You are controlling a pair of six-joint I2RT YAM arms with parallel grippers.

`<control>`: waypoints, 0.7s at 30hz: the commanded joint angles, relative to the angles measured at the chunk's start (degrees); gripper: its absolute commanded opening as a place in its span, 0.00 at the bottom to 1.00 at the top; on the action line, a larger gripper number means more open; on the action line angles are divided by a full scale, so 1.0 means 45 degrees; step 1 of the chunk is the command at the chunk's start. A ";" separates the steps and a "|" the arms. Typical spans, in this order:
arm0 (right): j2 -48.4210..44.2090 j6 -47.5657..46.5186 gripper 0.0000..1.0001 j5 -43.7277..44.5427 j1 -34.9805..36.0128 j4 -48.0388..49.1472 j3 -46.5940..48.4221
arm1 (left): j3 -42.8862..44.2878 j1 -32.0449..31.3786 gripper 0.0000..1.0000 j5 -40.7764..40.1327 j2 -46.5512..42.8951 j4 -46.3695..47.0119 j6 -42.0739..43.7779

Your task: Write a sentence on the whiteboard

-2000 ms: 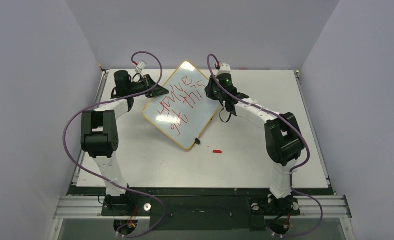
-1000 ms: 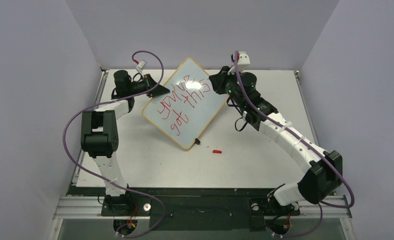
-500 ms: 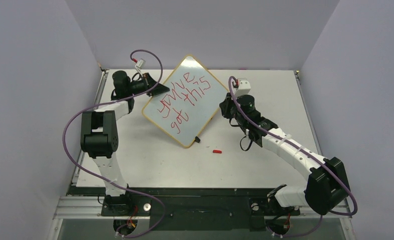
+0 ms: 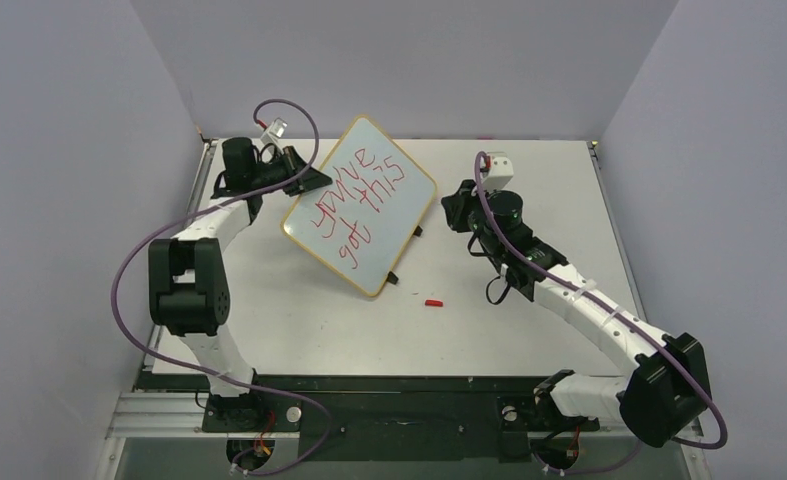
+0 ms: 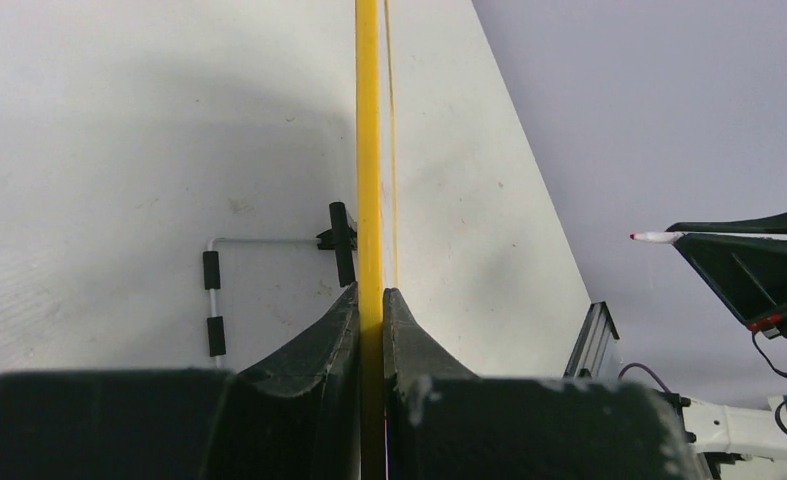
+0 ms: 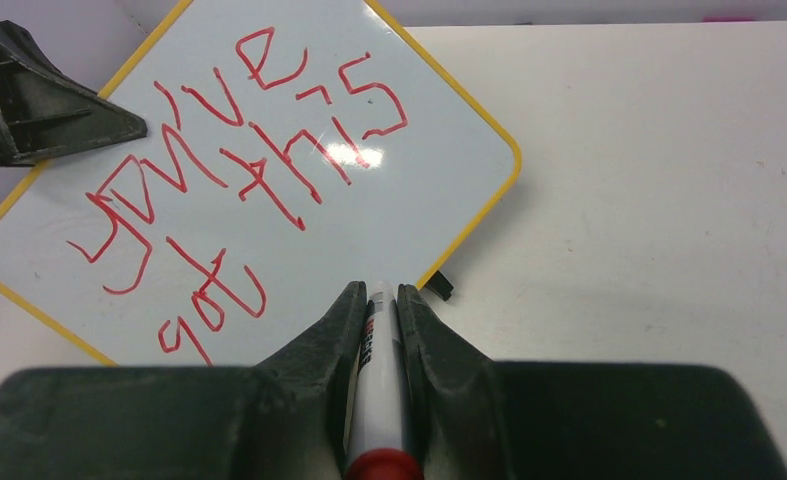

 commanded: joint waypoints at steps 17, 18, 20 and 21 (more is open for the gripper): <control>-0.0598 0.0213 0.00 0.0263 -0.0077 0.0821 -0.0511 | 0.1395 -0.0101 0.00 -0.3628 -0.3878 -0.3306 0.0543; -0.0587 0.0214 0.00 0.0264 -0.0071 0.0832 -0.0511 | 0.1439 -0.0101 0.00 -0.3725 -0.4081 -0.3387 0.0514; -0.0589 0.0221 0.00 0.0248 -0.0076 0.0856 -0.0528 | 0.1504 -0.0101 0.00 -0.4001 -0.4290 -0.3474 0.0444; -0.0586 0.0221 0.00 0.0256 -0.0079 0.0868 -0.0539 | 0.1544 -0.0101 0.00 -0.4096 -0.4414 -0.3502 0.0406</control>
